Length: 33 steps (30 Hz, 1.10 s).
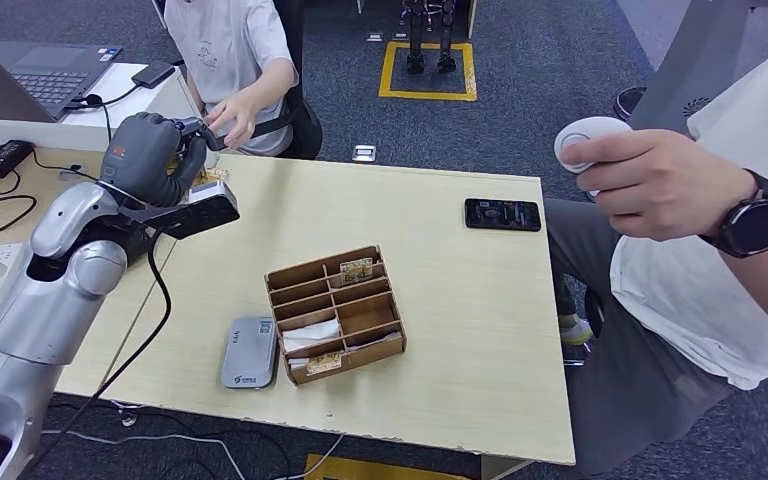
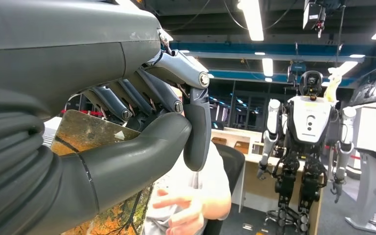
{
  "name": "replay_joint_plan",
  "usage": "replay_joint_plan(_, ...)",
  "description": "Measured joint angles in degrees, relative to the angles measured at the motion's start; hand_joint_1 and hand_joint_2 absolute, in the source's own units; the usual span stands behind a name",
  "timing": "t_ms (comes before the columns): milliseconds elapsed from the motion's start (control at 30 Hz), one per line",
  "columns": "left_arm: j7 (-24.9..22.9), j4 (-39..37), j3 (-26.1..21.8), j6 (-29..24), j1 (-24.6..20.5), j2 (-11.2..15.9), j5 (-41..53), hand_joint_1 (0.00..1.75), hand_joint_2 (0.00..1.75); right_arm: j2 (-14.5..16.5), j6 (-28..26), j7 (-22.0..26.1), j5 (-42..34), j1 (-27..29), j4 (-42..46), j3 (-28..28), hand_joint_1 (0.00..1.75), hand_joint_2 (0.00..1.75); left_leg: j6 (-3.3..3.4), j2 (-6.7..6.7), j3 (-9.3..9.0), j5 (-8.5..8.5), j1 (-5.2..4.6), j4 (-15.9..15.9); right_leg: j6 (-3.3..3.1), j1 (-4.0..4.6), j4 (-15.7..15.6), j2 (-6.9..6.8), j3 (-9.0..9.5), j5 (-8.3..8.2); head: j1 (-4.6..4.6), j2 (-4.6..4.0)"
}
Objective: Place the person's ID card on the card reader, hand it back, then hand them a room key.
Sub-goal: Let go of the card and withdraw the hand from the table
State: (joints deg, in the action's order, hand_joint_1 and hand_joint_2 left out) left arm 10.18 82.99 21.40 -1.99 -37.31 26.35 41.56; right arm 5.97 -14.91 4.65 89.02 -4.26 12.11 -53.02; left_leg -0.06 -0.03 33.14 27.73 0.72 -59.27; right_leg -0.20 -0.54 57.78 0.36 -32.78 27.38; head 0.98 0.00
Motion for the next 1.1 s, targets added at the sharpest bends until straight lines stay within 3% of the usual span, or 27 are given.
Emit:
replay_joint_plan(167,-0.39,-0.05,0.00,-0.24,-0.18,-0.04,0.48,1.75,1.75,0.00,0.00,0.01,0.09,-0.01,0.00,0.00,0.00,1.75,0.00,0.00,0.00,0.00,0.00,0.00,0.00,0.00,0.00,0.00,-0.03,0.00,0.00,0.00)
replay_joint_plan(267,-3.05,-1.98,0.00,-2.54,-1.87,-0.95,4.54,1.75,1.75,0.00,-0.01,0.08,0.52,-0.05,0.00,0.07,0.00,1.75,0.00,-0.04,0.03,-0.04,0.00,-0.02,0.00,0.00,0.00,-0.04,-0.08,0.00,-0.01,0.00)
replay_joint_plan(400,-7.93,-13.01,-0.03,-10.63,-8.71,-4.05,13.51,1.75,1.75,0.01,0.05,0.24,1.11,-0.47,0.00,0.79,0.00,1.75,-0.06,-0.08,0.07,-0.14,0.00,-0.02,-0.08,0.00,0.01,-0.08,-0.08,-0.11,-0.01,-0.01)
replay_joint_plan(567,-8.51,-28.90,-1.31,-17.26,-16.12,-6.86,17.21,1.75,1.75,0.02,0.35,-0.11,1.11,-0.59,0.00,2.07,0.00,1.75,-0.08,0.00,0.05,-0.22,0.00,-0.01,-0.18,0.00,0.03,0.00,-0.11,-0.21,-0.01,0.00)
replay_joint_plan(767,-8.20,-37.54,-2.95,-17.84,-18.81,-8.57,18.06,1.75,1.75,0.02,0.67,-0.01,1.11,-0.62,0.00,2.91,0.00,1.75,-0.08,0.00,0.06,-0.22,0.01,-0.01,-0.18,0.00,0.05,0.00,-0.13,-0.20,0.00,0.00)
replay_joint_plan(1100,-8.50,-42.98,-4.44,-18.18,-20.00,-9.95,19.62,1.75,1.75,0.02,0.68,-0.28,1.12,-0.65,0.00,3.41,0.00,1.75,-0.08,0.00,0.07,-0.22,0.01,0.00,-0.18,0.00,0.05,0.00,-0.13,-0.21,-0.01,0.00)
